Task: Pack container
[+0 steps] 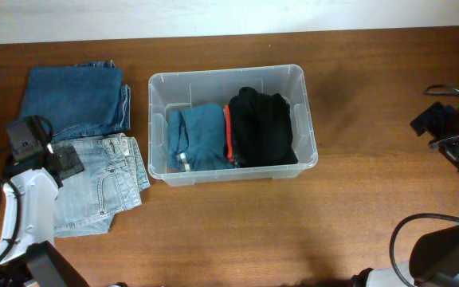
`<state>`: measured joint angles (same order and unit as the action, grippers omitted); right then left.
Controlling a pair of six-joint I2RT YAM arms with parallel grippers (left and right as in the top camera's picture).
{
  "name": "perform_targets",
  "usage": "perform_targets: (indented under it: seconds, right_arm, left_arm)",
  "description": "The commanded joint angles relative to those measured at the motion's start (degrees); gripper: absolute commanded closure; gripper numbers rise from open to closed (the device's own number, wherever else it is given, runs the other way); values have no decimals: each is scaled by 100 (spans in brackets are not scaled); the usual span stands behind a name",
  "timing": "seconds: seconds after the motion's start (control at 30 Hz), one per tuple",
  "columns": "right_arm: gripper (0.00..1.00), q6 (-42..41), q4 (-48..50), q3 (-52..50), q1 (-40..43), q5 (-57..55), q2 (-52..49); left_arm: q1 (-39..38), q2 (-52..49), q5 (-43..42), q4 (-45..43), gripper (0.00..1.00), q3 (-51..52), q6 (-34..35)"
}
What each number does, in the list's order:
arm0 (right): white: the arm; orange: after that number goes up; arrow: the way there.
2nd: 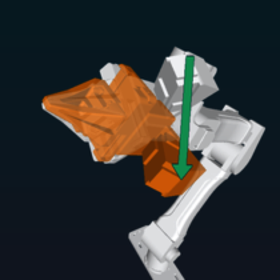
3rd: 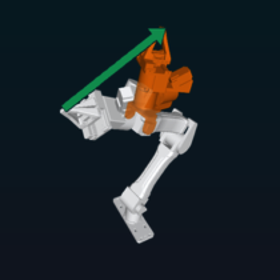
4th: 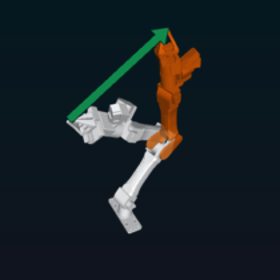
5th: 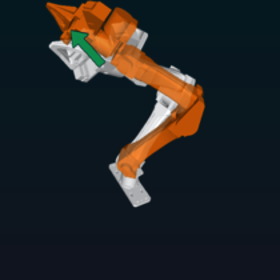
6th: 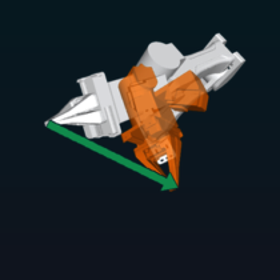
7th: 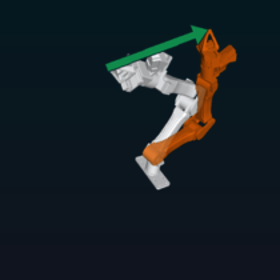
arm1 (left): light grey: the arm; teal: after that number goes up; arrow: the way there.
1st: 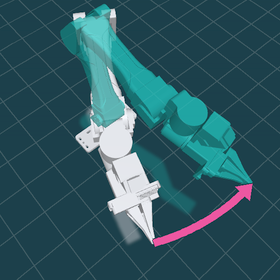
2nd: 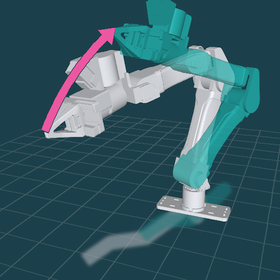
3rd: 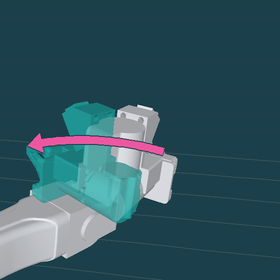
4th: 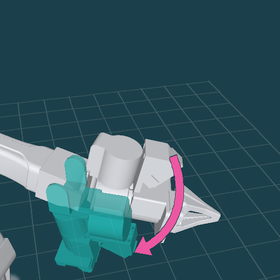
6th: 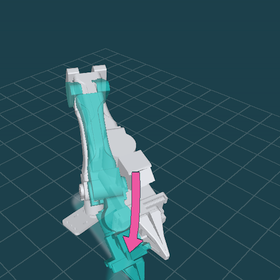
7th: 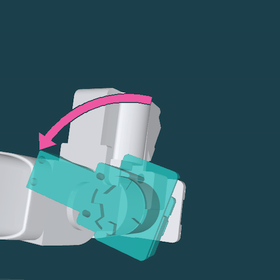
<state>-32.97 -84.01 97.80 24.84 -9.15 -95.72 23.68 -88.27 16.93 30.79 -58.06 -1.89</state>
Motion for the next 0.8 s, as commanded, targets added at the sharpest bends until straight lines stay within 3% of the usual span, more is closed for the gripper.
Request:
perform_targets:
  seconds: [0.0,0.13,0.3,0.53,0.77]
  right_arm:
    - [1,-55,2,-15,31,-31,74]
    - [1,-55,2,-15,31,-31,74]
    - [2,-55,2,-15,31,-31,74]
    - [1,-55,2,-15,31,-31,74]
    - [1,-55,2,-15,31,-31,74]
  left_arm:
    - [299,74,-715,-81,1,-81,-1296]
    - [1294,74,-2551,-55,1,-81,-1497]
    - [1939,52,-4015,50,1,-81,-2179]
    - [2026,-684,-4522,181,1,-81,-2374]
    - [2173,-955,-4503,63,1,-81,-2374]
